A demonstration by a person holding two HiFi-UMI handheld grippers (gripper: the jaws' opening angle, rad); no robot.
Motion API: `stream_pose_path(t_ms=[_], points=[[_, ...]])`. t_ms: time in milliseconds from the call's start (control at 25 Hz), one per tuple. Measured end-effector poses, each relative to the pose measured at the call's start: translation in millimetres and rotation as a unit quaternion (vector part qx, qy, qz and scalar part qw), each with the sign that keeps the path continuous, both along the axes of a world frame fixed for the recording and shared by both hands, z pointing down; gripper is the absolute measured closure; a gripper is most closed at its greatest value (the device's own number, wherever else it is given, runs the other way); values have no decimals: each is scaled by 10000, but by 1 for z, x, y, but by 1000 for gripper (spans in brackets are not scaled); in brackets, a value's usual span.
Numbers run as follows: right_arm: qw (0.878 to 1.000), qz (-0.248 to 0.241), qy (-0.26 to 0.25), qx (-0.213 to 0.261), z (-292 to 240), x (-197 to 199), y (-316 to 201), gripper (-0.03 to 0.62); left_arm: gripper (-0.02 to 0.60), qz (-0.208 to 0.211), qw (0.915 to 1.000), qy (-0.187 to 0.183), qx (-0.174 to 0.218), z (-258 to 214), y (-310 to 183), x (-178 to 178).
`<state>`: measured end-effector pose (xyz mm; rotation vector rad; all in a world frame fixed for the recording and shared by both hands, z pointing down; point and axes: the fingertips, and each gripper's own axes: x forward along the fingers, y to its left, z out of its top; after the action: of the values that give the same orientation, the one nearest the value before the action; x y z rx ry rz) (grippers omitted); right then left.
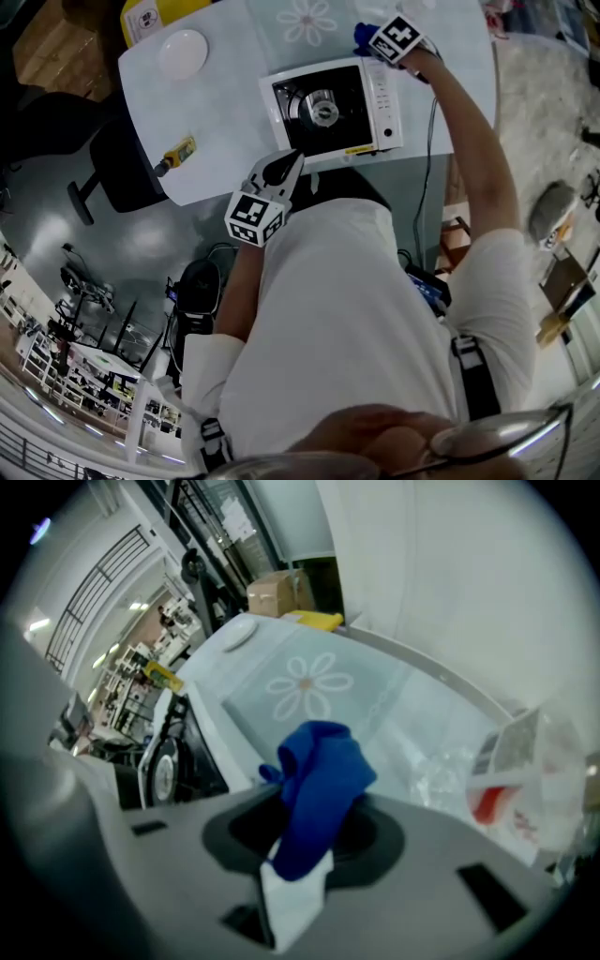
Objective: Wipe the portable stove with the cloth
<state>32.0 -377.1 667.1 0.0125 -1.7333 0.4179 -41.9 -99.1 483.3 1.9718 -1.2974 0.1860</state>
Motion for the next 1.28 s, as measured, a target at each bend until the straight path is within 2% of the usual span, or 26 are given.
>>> stream_pose_path(t_ms=[400,680,960,1200,1280], points=[[9971,547,136,518,-15,31,-18,461,551,293,9995,24,145,-8,4,-3],[9874,1057,-107,1177,-56,46,-22,459,551,516,9982,32,319,-17,19,-14],[9791,1480,-132,1386,-81,79,-2,459,551,856,9953,86,440,-18,28,-14],[9773,1401,-181,1579,-89,96,14,456,551,1038,9934,116,483,-22,31,-5],[9804,1301,-200,1467,-84,98,23,456,551,1008,9936,105,495,-24,30,0]])
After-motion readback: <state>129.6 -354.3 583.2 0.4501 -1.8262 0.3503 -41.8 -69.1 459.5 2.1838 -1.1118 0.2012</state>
